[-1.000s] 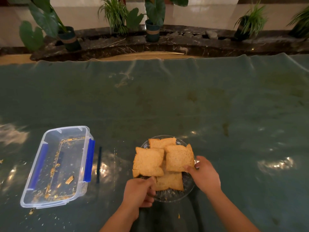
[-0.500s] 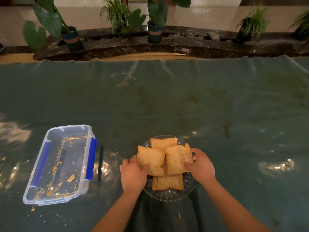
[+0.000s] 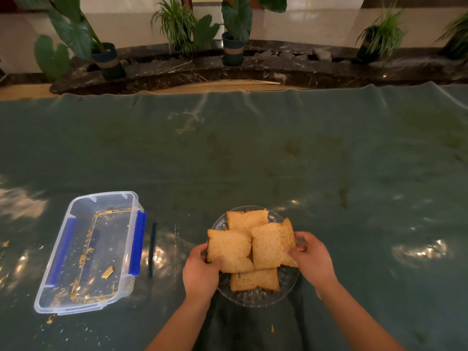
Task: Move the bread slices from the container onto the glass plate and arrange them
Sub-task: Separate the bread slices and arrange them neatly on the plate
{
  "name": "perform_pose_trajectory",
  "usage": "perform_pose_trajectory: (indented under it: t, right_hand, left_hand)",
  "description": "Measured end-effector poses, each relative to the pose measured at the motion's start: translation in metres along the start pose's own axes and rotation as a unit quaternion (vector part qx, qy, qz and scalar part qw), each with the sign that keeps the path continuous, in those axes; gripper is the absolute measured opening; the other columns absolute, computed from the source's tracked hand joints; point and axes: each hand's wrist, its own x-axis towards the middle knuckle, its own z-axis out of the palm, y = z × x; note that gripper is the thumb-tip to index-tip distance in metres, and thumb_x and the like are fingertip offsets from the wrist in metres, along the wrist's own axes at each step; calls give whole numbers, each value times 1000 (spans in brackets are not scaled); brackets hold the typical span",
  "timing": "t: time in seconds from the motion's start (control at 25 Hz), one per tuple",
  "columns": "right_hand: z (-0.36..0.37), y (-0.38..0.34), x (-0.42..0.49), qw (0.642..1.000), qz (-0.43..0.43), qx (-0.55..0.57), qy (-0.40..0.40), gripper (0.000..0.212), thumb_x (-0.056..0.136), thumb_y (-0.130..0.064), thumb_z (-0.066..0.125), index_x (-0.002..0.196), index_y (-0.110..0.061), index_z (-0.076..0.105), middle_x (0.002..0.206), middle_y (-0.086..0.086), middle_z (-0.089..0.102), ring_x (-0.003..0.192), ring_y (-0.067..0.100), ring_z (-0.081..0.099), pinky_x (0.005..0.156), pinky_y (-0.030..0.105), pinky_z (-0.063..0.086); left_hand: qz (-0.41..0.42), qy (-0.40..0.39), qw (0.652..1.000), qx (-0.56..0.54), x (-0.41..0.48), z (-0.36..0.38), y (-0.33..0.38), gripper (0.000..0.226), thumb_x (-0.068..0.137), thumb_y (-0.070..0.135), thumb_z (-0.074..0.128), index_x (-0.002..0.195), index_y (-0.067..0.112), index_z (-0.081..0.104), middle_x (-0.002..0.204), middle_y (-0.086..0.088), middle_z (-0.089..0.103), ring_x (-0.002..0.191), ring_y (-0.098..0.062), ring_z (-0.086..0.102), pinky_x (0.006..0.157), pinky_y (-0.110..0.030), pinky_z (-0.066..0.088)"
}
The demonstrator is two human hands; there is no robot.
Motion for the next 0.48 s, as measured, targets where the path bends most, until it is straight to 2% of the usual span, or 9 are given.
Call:
perform_pose_trajectory:
  t: [0.16, 0.24, 0.36, 0.48]
  right_hand:
    - [0, 6, -4, 998, 24, 55, 12, 36, 82, -18, 75, 116, -22, 64, 88, 4, 70, 82, 21, 69, 75, 44, 59]
    - [2, 9, -7, 998, 38, 50, 16, 37, 82, -17, 74, 118, -19, 64, 88, 2, 70, 81, 19, 69, 72, 40, 58]
    - [4, 5, -5, 998, 11, -70, 1, 31, 86, -24, 68, 117, -18, 64, 85, -2, 66, 80, 17, 64, 73, 38, 55]
    - [7, -3, -2, 987, -10, -159, -2, 37, 87, -30, 65, 121, -16, 58, 82, -5, 63, 81, 20, 63, 70, 33, 48]
  left_hand:
    - [-14, 11, 1000, -7, -2, -1, -1, 51, 78, 20, 78, 126, 17, 58, 103, 1, 70, 90, -17, 66, 80, -39, 57]
    - [-8, 17, 1000, 11, -4, 1, -2, 51, 79, 21, 77, 126, 17, 57, 101, 3, 67, 88, -16, 63, 76, -33, 54]
    - [19, 13, 998, 66, -5, 2, 1, 50, 80, 22, 74, 126, 15, 57, 90, 11, 60, 77, -8, 56, 61, -22, 42]
    - [38, 11, 990, 133, -8, 1, 7, 48, 81, 30, 68, 126, 18, 56, 92, 9, 64, 75, -9, 54, 56, -24, 38]
